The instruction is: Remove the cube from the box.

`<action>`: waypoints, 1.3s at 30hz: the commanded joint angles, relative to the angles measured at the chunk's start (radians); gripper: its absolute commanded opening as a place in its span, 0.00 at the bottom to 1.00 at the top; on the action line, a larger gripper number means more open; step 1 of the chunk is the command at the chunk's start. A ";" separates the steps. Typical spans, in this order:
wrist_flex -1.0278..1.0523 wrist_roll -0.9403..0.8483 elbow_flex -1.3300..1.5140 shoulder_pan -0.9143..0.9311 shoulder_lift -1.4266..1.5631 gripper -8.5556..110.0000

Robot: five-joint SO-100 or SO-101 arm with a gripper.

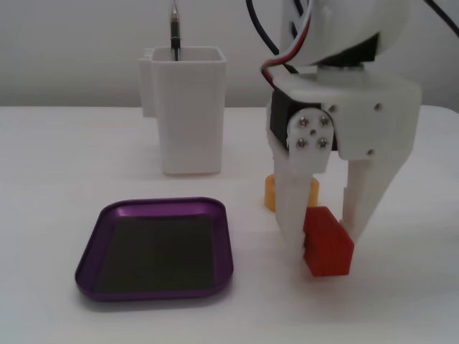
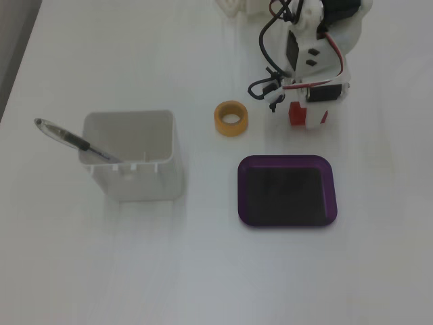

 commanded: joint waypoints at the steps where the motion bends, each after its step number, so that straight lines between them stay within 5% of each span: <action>1: -0.074 -0.005 0.051 0.000 0.063 0.07; 10: -0.094 -0.005 0.078 -0.002 0.063 0.07; 21: -0.074 0.000 0.078 -0.005 0.080 0.20; 39: 0.359 0.005 -0.284 -0.003 0.591 0.21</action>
